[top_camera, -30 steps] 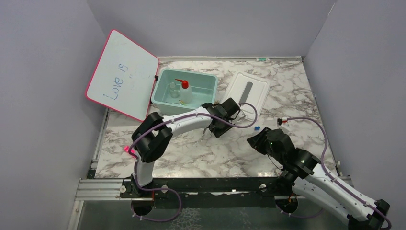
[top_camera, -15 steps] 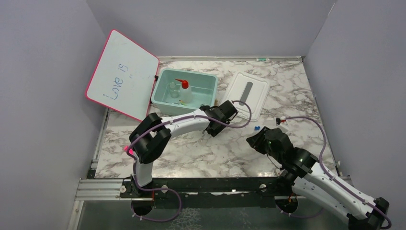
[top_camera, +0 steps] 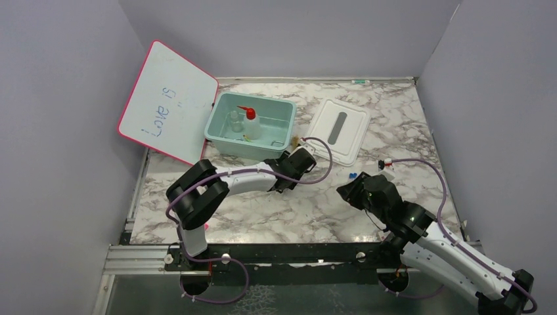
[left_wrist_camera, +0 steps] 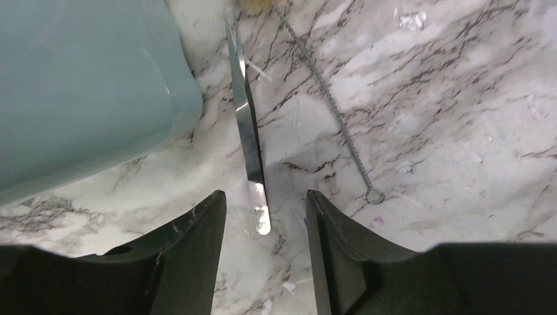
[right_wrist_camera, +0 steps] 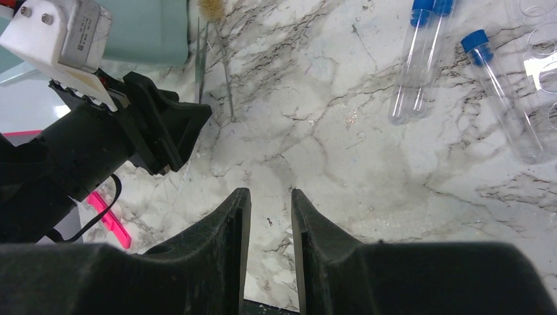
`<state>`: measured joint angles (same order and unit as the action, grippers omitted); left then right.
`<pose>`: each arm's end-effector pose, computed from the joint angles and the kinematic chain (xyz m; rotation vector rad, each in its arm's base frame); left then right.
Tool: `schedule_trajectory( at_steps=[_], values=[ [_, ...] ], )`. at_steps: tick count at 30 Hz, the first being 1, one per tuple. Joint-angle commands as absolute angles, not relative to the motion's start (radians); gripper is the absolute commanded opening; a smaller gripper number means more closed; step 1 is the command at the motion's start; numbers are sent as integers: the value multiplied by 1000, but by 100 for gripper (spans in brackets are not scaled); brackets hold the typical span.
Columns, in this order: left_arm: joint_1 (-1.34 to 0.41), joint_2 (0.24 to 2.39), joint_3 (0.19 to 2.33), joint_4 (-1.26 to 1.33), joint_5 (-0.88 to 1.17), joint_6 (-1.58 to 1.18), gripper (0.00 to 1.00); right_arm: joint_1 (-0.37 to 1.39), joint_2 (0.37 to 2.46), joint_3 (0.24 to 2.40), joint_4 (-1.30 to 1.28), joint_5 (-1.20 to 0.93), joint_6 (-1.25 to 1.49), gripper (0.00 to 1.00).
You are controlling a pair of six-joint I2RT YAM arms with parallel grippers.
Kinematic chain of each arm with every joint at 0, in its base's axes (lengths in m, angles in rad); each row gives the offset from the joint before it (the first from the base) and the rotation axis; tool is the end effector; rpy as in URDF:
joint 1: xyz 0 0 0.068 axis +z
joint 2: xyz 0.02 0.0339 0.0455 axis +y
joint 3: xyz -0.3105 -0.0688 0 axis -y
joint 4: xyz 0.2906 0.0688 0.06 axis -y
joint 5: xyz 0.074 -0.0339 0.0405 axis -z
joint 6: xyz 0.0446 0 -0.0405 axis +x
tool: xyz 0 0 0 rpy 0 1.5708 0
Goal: Organize the chemistry lab equipment
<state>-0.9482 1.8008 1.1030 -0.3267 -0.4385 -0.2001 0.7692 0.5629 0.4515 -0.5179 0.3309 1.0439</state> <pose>0.2553 -0.3232 0.1773 0.7536 2.3388 0.0857 0.1156 0.0917 0.2381 0.4937 2.1858 0.6649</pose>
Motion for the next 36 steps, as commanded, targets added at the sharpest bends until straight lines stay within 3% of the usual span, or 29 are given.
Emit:
schedule_trajectory(
  at_steps=[1, 10, 19, 26, 32, 36],
  values=[
    [-925, 1741, 1029, -115, -448, -256, 53, 769, 560, 448, -496, 345, 1036, 34],
    [-910, 1732, 910, 87, -436, -259, 54, 769, 571, 445, -485, 341, 1029, 34],
    [-915, 1762, 901, 100, -354, -270, 32, 769, 572, 448, -486, 348, 1026, 33],
    [-943, 1704, 890, 81, -286, -308, 27, 769, 568, 448, -487, 355, 1026, 33],
    [-960, 1615, 832, 82, -363, -322, 29, 769, 563, 442, -482, 351, 1017, 33],
    [-960, 1541, 735, 147, -451, -355, 46, 769, 581, 428, -450, 332, 1001, 33]
  ],
)
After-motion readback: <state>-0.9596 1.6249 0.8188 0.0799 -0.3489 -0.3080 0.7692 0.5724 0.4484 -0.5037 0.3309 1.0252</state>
